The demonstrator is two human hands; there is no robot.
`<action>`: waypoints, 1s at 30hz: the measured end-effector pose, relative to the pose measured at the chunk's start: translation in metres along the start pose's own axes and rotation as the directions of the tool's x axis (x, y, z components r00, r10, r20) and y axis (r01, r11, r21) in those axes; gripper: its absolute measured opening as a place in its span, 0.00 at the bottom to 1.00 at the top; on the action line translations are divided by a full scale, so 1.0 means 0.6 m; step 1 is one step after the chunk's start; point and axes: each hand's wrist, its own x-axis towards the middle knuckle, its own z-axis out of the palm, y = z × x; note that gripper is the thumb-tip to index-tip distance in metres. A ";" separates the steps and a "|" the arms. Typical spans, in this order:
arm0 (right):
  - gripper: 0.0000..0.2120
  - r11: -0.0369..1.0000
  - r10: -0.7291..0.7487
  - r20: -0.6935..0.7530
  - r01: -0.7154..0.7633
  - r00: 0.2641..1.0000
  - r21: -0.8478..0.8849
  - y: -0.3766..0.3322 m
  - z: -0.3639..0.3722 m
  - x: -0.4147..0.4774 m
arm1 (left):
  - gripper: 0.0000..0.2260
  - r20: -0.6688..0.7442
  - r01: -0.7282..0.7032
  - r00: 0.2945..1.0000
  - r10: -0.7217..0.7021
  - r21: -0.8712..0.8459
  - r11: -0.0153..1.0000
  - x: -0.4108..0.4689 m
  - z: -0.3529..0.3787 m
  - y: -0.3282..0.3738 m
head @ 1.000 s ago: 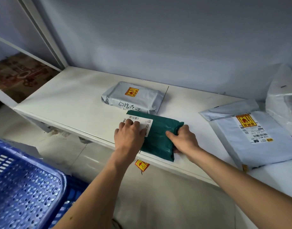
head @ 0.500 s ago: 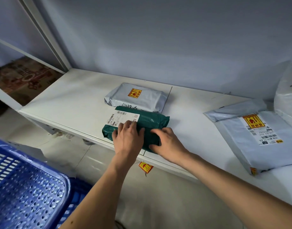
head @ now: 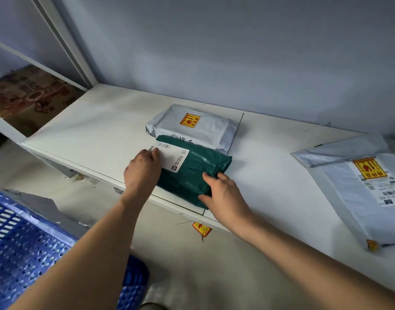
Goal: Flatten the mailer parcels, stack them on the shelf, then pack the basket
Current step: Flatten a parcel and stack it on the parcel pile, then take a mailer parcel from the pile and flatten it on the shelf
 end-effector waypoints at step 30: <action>0.23 0.817 0.192 0.168 -0.062 0.967 -0.574 0.164 -0.270 -0.146 | 0.25 0.683 -0.823 0.534 0.498 0.285 0.492 -0.215 0.076 0.285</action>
